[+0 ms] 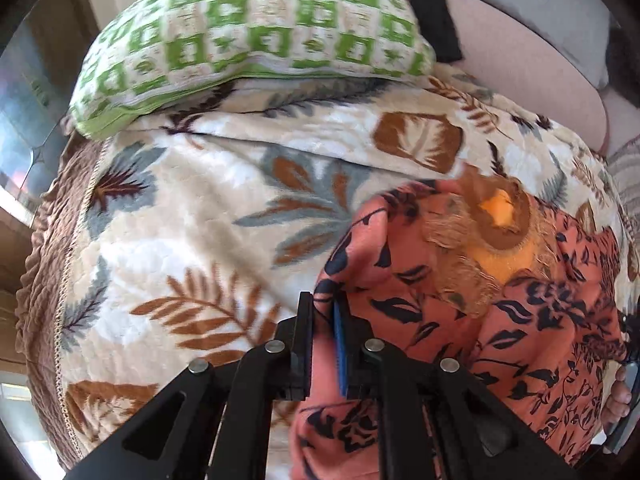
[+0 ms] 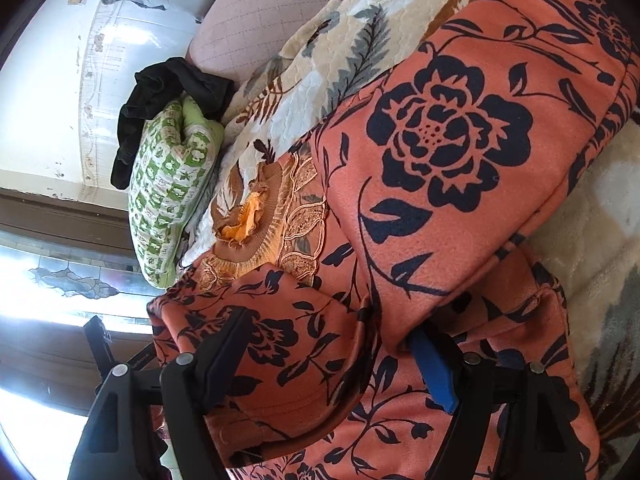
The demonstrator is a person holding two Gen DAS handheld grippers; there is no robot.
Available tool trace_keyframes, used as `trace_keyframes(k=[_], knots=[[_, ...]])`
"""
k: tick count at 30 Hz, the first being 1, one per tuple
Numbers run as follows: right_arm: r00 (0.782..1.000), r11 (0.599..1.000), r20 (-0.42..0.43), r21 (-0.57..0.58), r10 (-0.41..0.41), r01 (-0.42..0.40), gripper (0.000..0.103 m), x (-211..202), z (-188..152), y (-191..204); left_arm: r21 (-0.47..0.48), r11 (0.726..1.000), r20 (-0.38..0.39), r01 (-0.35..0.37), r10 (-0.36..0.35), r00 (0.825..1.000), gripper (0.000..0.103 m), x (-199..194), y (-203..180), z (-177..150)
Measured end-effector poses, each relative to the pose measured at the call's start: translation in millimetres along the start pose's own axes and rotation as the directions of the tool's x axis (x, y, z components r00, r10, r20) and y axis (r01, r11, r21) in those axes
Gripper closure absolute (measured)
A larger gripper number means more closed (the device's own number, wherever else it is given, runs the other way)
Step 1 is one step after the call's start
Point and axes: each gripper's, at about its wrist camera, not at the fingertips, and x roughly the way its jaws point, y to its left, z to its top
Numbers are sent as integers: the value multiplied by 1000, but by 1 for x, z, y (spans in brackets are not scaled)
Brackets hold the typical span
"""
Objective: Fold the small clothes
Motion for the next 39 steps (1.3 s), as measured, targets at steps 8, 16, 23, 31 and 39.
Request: trace_keyframes(k=[8, 16, 23, 31, 39], knots=[[996, 993, 5, -72, -91, 91, 22, 6, -5, 14, -303, 951, -75, -66, 45, 996, 100, 16, 130, -26], [938, 905, 31, -255, -345, 341, 37, 20, -26, 39, -151, 983, -11, 102, -104, 994, 21, 16, 31, -16], [948, 936, -70, -194, -312, 293, 41, 16, -40, 24, 48, 996, -105, -72, 76, 992, 25, 68, -35, 6], [943, 900, 88, -283, -320, 332, 96, 29, -27, 41, 21, 1000, -62, -21, 22, 998, 92, 57, -22, 17], [901, 874, 348, -312, -260, 372, 96, 18, 23, 61, -20, 998, 70, -53, 54, 996, 101, 28, 11, 18]])
